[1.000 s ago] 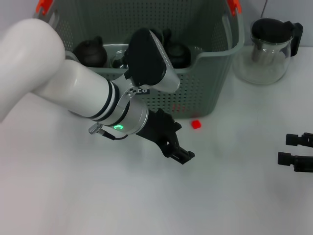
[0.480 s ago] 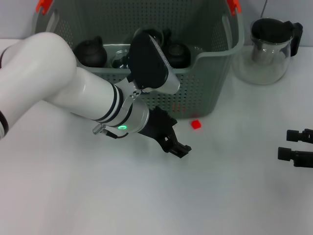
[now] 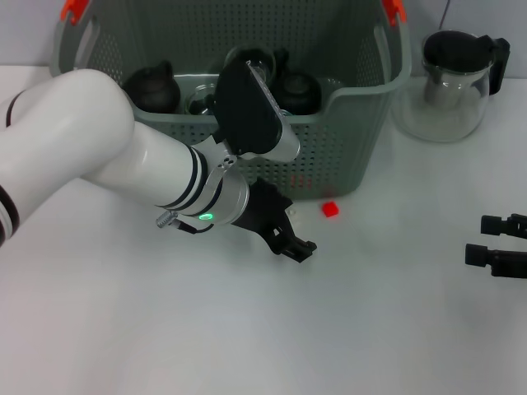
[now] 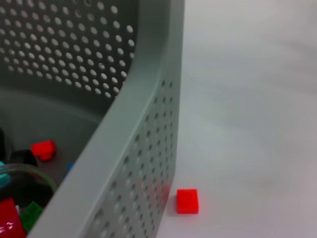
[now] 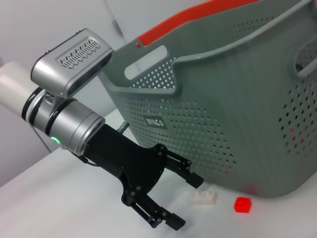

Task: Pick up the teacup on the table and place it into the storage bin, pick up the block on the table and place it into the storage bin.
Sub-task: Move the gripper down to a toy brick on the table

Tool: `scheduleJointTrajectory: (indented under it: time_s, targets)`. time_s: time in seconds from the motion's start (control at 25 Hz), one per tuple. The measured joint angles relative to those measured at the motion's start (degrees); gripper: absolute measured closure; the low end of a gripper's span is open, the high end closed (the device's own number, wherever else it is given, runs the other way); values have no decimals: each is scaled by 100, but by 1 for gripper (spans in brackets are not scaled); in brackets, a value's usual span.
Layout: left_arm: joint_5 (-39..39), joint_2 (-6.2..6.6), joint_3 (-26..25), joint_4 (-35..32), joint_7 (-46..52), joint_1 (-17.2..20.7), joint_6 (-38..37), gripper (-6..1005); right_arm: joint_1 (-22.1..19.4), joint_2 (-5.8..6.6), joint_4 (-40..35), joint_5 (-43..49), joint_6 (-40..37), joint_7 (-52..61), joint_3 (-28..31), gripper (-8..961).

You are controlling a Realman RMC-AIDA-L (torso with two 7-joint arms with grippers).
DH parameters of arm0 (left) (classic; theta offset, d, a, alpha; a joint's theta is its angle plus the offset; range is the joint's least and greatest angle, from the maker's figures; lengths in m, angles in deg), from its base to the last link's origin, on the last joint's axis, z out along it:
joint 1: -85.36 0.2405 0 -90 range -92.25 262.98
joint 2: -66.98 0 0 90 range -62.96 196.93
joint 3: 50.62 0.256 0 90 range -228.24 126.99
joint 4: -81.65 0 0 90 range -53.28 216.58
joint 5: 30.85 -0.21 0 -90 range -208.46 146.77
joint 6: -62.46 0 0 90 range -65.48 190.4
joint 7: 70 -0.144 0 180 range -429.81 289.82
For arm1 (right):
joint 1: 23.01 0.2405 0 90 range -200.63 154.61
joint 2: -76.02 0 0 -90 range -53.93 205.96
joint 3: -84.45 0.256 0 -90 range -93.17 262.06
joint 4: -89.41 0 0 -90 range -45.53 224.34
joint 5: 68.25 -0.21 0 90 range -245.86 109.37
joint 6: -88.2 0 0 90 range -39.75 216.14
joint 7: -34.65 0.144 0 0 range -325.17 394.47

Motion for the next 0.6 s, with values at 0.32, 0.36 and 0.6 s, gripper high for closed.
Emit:
scheduleJointTrajectory:
  time_s: [0.32,0.36,0.6]
  targets:
    - [0,6,-5,46,0,-9,68,158,-2,-14,0,-1,34,0,-5,38]
    - [0,7,-9,61,0,-12,77,158,-2,-14,0,-1,37,0,-5,38]
    - [0,9,-13,178,-1,-36,139,157,-5,-13,6,0,82,-2,-5,38]
